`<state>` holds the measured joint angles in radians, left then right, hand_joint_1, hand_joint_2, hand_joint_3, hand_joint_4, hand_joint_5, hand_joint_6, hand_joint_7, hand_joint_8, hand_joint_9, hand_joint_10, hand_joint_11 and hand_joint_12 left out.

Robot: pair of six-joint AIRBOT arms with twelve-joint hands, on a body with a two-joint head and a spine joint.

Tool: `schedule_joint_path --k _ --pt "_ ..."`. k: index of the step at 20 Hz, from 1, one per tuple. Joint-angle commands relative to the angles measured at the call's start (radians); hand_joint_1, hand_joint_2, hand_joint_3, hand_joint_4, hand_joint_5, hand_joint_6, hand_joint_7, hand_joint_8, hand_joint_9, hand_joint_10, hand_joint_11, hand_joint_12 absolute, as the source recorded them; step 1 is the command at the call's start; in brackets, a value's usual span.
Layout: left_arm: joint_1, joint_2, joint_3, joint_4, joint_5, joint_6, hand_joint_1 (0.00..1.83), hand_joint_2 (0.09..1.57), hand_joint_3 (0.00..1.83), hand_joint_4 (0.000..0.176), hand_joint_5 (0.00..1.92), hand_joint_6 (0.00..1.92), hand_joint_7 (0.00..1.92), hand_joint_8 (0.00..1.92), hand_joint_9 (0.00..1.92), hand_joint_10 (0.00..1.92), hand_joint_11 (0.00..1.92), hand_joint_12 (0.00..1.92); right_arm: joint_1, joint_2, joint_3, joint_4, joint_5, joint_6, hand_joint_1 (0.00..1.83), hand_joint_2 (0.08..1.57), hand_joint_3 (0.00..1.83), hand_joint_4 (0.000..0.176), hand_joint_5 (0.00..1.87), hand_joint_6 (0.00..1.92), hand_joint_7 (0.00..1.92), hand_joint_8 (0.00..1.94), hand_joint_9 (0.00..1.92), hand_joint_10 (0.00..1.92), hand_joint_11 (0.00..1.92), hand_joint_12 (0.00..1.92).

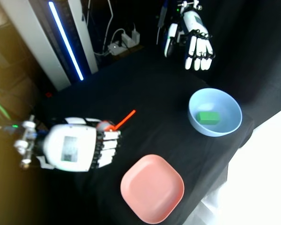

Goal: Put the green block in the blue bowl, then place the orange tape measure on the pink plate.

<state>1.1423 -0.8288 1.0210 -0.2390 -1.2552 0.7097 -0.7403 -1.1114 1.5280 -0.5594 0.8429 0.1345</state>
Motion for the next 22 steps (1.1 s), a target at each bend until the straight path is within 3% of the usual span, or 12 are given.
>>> schedule_joint_path --k 1,3,6,8,10,14,15,17,18,19,20,22 --pt "0.007 0.007 -0.002 -0.027 -0.136 -0.008 0.93 1.03 0.0 0.0 0.59 0.0 0.4 0.0 0.25 0.0 0.0 0.7 0.022 0.015 -0.005 0.052 0.123 0.01 1.39 1.05 0.0 0.0 1.09 0.92 1.17 0.56 1.01 1.01 0.74 1.33" --pt "0.017 0.009 -0.006 -0.035 -0.144 -0.008 0.93 1.03 0.0 0.0 0.6 0.0 0.39 0.0 0.25 0.0 0.0 0.73 0.064 0.036 -0.008 0.042 0.134 0.01 1.39 1.06 0.0 0.0 1.05 0.95 1.15 0.55 1.0 1.09 0.85 1.3" --pt "0.028 0.012 -0.008 -0.045 -0.154 -0.008 0.99 1.02 0.0 0.0 0.59 0.0 0.37 0.0 0.23 0.0 0.0 0.67 0.166 0.049 0.021 0.038 0.121 -0.037 1.29 1.01 0.0 0.0 1.34 0.23 1.18 0.8 1.04 1.16 0.91 1.52" --pt "0.028 0.012 -0.008 -0.046 -0.152 -0.008 0.97 1.02 0.0 0.0 0.59 0.0 0.36 0.0 0.25 0.01 0.0 0.79 0.237 0.01 0.084 0.039 0.071 -0.061 1.39 1.07 0.0 0.0 1.19 0.44 1.05 0.89 0.93 1.27 0.81 1.4" --pt "0.029 0.012 -0.008 -0.043 -0.146 -0.008 0.99 1.02 0.0 0.0 0.61 0.01 0.4 0.01 0.28 0.02 0.0 0.82 0.292 -0.058 0.166 0.038 -0.001 -0.089 1.48 1.05 0.0 0.0 1.06 0.87 1.17 0.54 1.08 0.87 0.81 1.39" --pt "0.027 0.011 -0.003 -0.036 -0.13 -0.009 0.93 0.99 0.0 0.0 0.65 0.01 0.42 0.0 0.3 0.01 0.0 0.89 0.315 -0.21 0.341 -0.005 -0.156 -0.086 1.49 1.0 0.0 0.0 1.17 0.62 1.41 0.14 1.19 0.76 0.86 1.32" --pt "0.026 0.01 -0.002 -0.034 -0.131 -0.01 0.93 1.0 0.0 0.0 0.65 0.0 0.41 0.0 0.28 0.01 0.0 0.83 0.339 -0.24 0.37 -0.07 -0.216 -0.076 1.51 1.01 0.0 0.0 1.08 0.78 1.48 0.06 1.2 0.72 0.8 1.27" --pt "0.026 0.01 0.001 -0.032 -0.132 -0.012 0.93 1.01 0.0 0.0 0.65 0.0 0.4 0.0 0.27 0.0 0.0 0.78 0.351 -0.298 0.43 -0.187 -0.289 -0.024 1.43 1.0 0.0 0.0 1.08 0.81 1.51 0.02 1.15 0.76 0.67 0.98" --pt "0.025 0.009 0.002 -0.031 -0.133 -0.012 0.95 1.01 0.0 0.0 0.65 0.0 0.41 0.0 0.28 0.01 0.0 0.78 0.353 -0.319 0.452 -0.234 -0.311 -0.001 1.5 1.01 0.0 0.0 1.07 0.8 1.5 0.01 1.22 0.71 0.78 1.16" --pt "0.024 0.008 0.003 -0.031 -0.133 -0.013 0.96 1.01 0.0 0.0 0.64 0.0 0.42 0.0 0.28 0.01 0.0 0.76 0.355 -0.34 0.473 -0.287 -0.335 0.01 1.5 1.05 0.0 0.0 0.95 0.86 1.25 0.39 1.21 0.68 0.78 1.34" --pt "0.023 0.007 0.004 -0.031 -0.132 -0.014 0.96 1.02 0.0 0.0 0.63 0.0 0.41 0.0 0.27 0.0 0.0 0.71 0.358 -0.353 0.477 -0.342 -0.363 0.011 1.42 1.03 0.0 0.0 1.01 0.68 1.2 0.57 1.19 0.82 0.89 1.01" --pt "0.019 0.007 0.007 -0.03 -0.129 -0.016 0.94 1.02 0.0 0.0 0.65 0.01 0.42 0.0 0.27 0.0 0.0 0.65 0.365 -0.367 0.477 -0.423 -0.387 0.011 1.22 0.86 0.0 0.0 0.73 0.04 0.84 0.06 0.86 0.18 0.56 0.89"
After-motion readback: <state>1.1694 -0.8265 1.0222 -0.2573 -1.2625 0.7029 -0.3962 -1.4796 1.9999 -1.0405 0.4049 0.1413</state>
